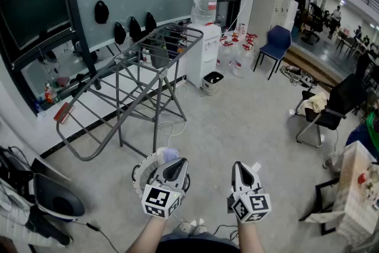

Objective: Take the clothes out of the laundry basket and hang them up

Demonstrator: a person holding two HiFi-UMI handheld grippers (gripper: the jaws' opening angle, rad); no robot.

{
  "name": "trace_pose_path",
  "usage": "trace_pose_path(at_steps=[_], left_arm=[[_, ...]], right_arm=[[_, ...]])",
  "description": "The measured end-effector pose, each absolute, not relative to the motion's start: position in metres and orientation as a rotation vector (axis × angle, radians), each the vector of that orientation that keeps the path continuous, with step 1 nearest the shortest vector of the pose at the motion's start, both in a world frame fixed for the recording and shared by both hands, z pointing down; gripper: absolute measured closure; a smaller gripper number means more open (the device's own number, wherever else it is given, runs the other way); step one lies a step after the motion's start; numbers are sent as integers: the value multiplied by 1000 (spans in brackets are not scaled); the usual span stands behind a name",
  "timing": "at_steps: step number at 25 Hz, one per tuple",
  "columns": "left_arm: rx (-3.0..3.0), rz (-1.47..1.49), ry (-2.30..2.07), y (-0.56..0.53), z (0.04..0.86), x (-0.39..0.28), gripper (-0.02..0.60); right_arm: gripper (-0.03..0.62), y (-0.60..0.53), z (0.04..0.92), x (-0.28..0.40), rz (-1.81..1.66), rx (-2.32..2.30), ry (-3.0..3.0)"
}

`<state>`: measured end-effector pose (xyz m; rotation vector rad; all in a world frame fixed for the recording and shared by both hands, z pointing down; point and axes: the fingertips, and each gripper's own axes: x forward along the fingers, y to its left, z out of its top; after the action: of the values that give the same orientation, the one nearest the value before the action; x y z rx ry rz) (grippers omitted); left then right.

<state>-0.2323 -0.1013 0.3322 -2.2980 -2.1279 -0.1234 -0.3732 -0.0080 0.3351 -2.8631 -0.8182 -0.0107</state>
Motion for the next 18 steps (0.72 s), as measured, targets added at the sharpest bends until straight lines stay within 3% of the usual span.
trace_pose_path(at_steps=[18], left_arm=[[-2275, -190, -2209, -99, 339, -232, 558]], right_arm=[[592, -16, 346, -362, -7, -2858, -692]])
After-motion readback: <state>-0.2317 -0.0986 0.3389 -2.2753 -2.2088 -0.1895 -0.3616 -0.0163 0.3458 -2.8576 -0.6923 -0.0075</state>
